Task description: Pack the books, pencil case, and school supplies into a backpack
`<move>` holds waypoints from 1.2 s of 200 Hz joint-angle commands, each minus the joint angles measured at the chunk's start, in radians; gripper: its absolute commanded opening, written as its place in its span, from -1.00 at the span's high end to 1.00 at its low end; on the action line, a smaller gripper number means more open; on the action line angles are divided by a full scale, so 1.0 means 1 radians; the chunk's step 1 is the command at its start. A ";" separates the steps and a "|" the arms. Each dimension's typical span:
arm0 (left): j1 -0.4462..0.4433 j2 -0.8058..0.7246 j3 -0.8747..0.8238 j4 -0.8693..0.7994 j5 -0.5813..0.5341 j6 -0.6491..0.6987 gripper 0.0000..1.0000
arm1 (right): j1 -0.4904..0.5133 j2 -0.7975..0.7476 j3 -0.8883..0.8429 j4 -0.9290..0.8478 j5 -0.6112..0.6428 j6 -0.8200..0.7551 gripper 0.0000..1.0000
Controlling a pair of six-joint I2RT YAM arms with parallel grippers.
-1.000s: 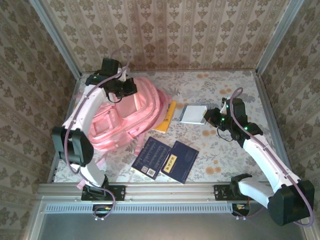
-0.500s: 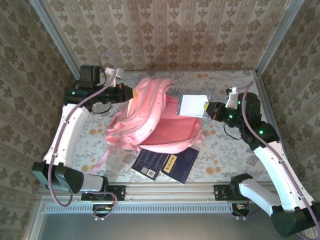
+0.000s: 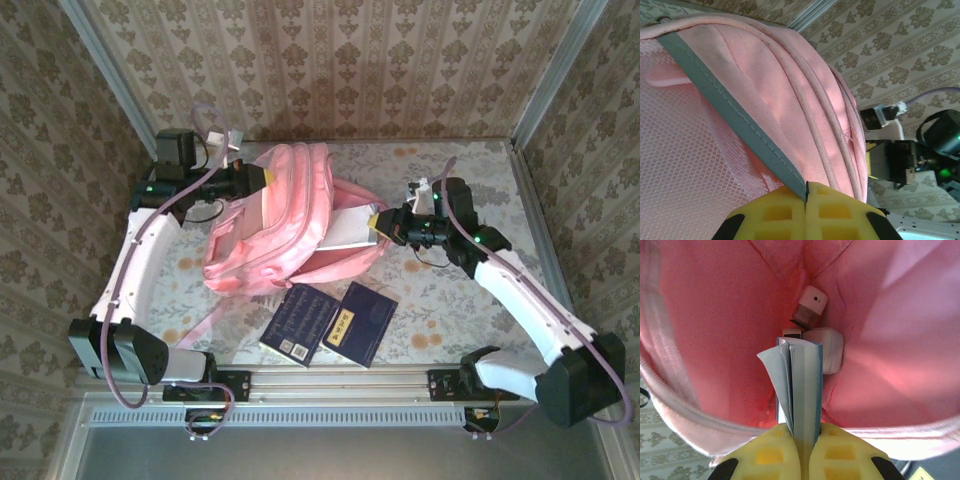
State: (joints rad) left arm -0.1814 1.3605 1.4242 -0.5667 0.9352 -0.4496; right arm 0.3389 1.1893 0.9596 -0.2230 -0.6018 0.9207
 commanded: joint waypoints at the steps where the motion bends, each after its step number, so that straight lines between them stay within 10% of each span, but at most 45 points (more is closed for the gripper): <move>1: 0.008 -0.024 0.023 0.159 0.122 -0.012 1.00 | 0.016 0.076 0.042 0.155 -0.053 0.076 1.00; 82: -0.010 0.004 -0.002 0.261 0.117 -0.063 1.00 | 0.140 0.365 0.164 0.345 -0.150 0.177 1.00; 157: -0.066 0.064 -0.006 0.400 0.125 -0.112 1.00 | 0.376 0.664 0.371 0.400 0.129 0.378 0.94; 240: -0.005 0.022 -0.064 0.398 0.049 -0.127 1.00 | 0.399 0.781 0.504 0.352 0.179 0.269 -0.65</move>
State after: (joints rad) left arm -0.1978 1.4467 1.3525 -0.3046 0.9463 -0.5655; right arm 0.7292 2.0315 1.4525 0.2020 -0.4488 1.2915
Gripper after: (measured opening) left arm 0.050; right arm 0.761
